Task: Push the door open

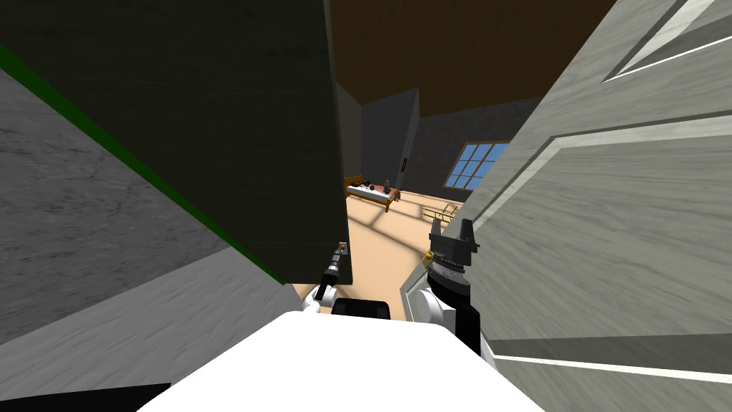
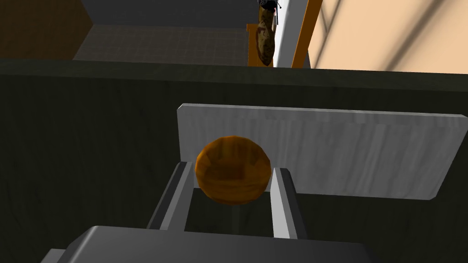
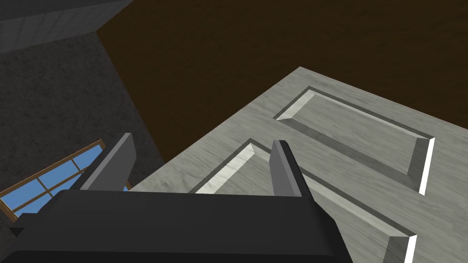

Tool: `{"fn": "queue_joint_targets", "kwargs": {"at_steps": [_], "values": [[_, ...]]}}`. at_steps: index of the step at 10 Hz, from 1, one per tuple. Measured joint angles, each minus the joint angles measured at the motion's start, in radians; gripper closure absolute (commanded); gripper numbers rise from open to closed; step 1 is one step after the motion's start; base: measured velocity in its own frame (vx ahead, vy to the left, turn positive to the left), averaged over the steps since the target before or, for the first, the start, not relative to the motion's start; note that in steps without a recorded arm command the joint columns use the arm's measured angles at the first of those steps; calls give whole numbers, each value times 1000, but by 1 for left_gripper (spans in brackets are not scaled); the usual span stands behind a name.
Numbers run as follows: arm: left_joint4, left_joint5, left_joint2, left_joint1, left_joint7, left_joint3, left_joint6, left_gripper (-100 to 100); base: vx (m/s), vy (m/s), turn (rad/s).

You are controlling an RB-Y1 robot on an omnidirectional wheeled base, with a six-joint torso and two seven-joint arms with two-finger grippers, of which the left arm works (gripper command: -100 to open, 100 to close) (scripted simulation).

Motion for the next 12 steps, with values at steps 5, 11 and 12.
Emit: {"fn": "queue_joint_targets", "kwargs": {"at_steps": [5, 11, 12], "values": [[76, 49, 41, -50, -30, -10, -14, -100, 56, 16, 150], [80, 151, 18, -77, -90, -81, 3, -100, -214, -16, 60], [86, 166, 0, -78, -98, -93, -3, -100, -126, -61, 23]]}}
